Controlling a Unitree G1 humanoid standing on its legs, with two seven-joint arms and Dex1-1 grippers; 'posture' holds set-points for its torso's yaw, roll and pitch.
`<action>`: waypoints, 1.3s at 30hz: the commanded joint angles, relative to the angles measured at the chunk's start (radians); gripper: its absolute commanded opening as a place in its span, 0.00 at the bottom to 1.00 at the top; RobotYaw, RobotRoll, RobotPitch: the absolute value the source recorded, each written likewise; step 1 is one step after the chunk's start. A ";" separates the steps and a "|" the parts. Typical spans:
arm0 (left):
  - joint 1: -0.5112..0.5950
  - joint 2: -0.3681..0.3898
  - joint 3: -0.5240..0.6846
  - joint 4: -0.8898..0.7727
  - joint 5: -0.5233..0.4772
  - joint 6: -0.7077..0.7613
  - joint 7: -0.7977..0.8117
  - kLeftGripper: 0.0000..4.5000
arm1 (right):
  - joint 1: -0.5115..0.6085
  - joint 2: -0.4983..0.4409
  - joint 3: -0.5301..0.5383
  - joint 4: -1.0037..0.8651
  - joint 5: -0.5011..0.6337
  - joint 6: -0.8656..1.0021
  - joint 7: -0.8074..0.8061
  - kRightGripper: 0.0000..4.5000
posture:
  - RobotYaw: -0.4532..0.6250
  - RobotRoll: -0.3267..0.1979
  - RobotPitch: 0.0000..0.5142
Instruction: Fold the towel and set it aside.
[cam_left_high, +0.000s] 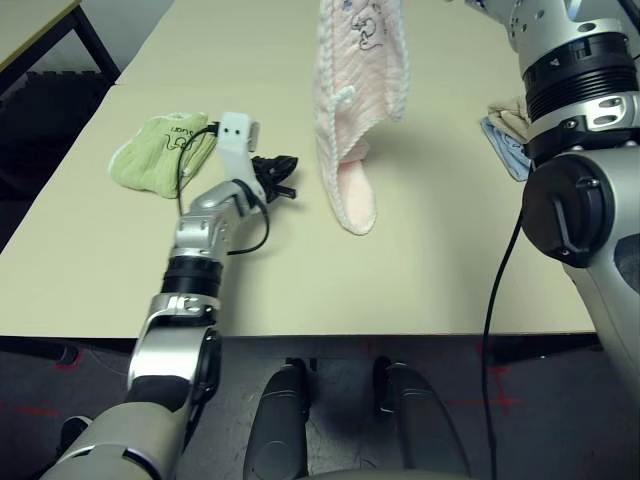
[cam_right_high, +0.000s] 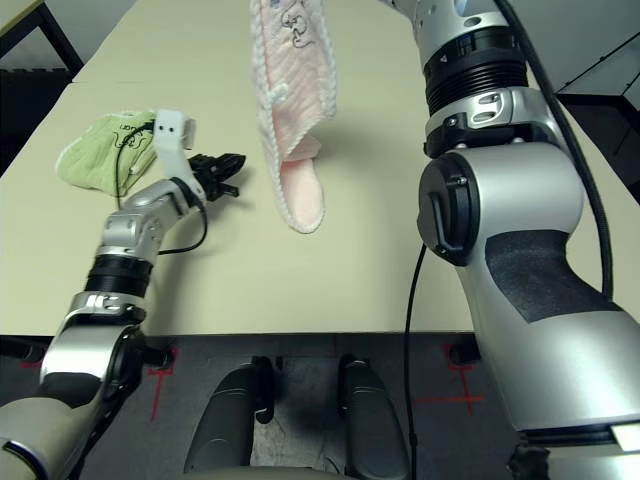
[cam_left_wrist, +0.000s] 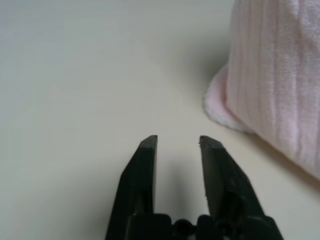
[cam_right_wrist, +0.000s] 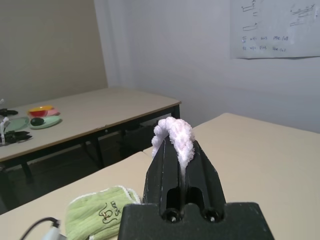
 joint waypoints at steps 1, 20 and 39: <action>0.043 -0.005 -0.010 -0.217 -0.100 0.196 -0.029 0.71 | -0.015 0.010 -0.002 0.025 -0.006 -0.031 -0.008 0.00 | 0.54 0.62 0.38; 0.104 -0.233 -0.086 -0.409 -0.243 0.530 0.146 0.99 | -0.137 0.008 -0.055 0.157 -0.016 -0.195 -0.142 0.00 | 0.51 0.62 0.38; 0.000 -0.513 0.092 -0.372 -0.386 0.793 0.349 0.99 | -0.136 0.016 -0.051 0.184 -0.029 -0.228 -0.175 0.00 | 0.51 0.62 0.40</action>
